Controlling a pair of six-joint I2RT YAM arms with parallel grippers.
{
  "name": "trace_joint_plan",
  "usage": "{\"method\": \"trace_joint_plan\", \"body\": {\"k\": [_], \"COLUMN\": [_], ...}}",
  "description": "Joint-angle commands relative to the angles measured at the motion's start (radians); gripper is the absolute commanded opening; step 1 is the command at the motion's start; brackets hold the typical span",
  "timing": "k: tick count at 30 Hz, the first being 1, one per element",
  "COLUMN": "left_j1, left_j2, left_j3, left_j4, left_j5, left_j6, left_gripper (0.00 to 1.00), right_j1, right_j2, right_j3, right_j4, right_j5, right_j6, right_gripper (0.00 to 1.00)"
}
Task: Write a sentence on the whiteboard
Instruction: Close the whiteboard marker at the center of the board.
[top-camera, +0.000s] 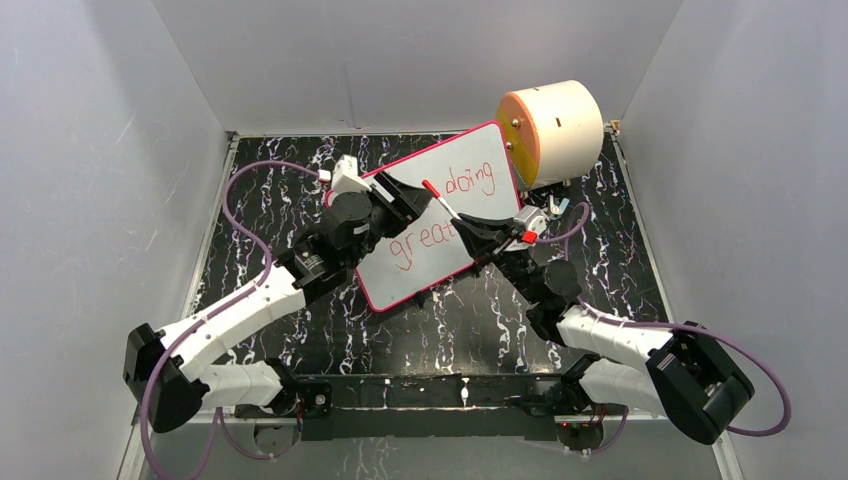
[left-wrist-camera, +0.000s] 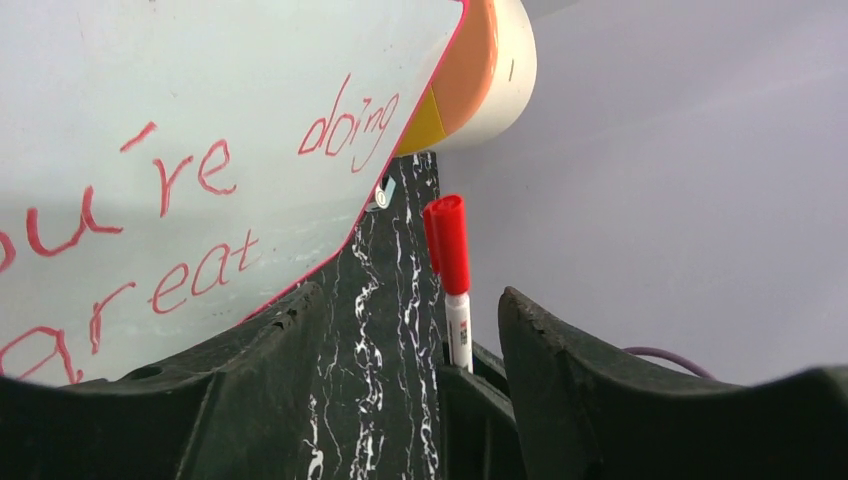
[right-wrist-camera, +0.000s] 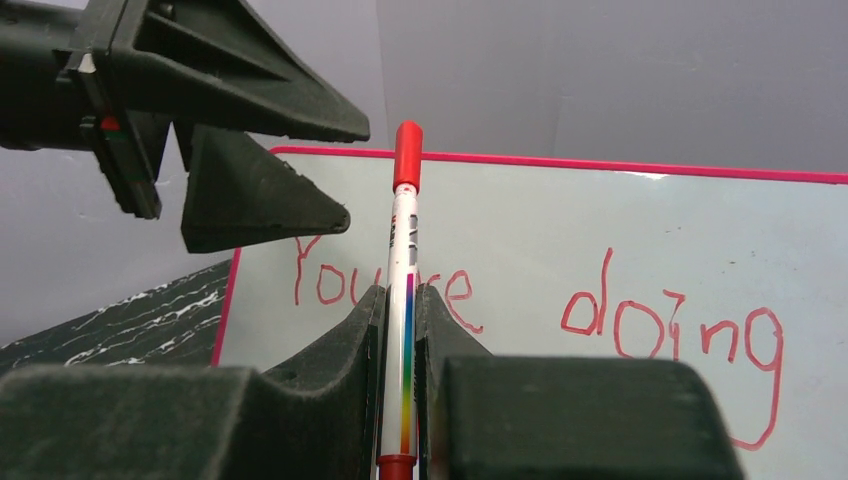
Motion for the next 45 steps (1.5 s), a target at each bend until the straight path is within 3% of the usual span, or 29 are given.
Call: {"method": "trace_joint_plan", "body": {"k": [1, 6, 24, 31, 39, 45], "left_j1": [0.027, 0.04, 0.068, 0.068, 0.068, 0.066], "left_j2": [0.009, 0.037, 0.088, 0.101, 0.109, 0.094], "left_j3": [0.067, 0.091, 0.119, 0.11, 0.072, -0.018], "left_j4": [0.01, 0.061, 0.11, 0.125, 0.146, 0.281], "left_j5": [0.046, 0.101, 0.183, 0.241, 0.323, 0.388], "left_j6": [0.079, 0.088, 0.055, 0.041, 0.038, -0.031], "left_gripper": [0.63, 0.63, 0.31, 0.01, 0.0, 0.0], "right_j1": [-0.003, -0.002, -0.003, -0.003, -0.002, -0.003], "right_j2": [-0.027, -0.043, -0.084, -0.078, -0.077, -0.036], "right_j3": [-0.009, -0.015, -0.034, -0.023, 0.013, 0.045], "right_j4": [0.085, 0.086, 0.096, 0.089, 0.07, 0.13], "right_j5": [-0.031, -0.048, -0.073, -0.064, -0.039, 0.004], "right_j6": [0.017, 0.021, 0.067, 0.072, 0.058, 0.103], "right_gripper": [0.0, 0.0, 0.0, 0.0, 0.0, 0.0]}}
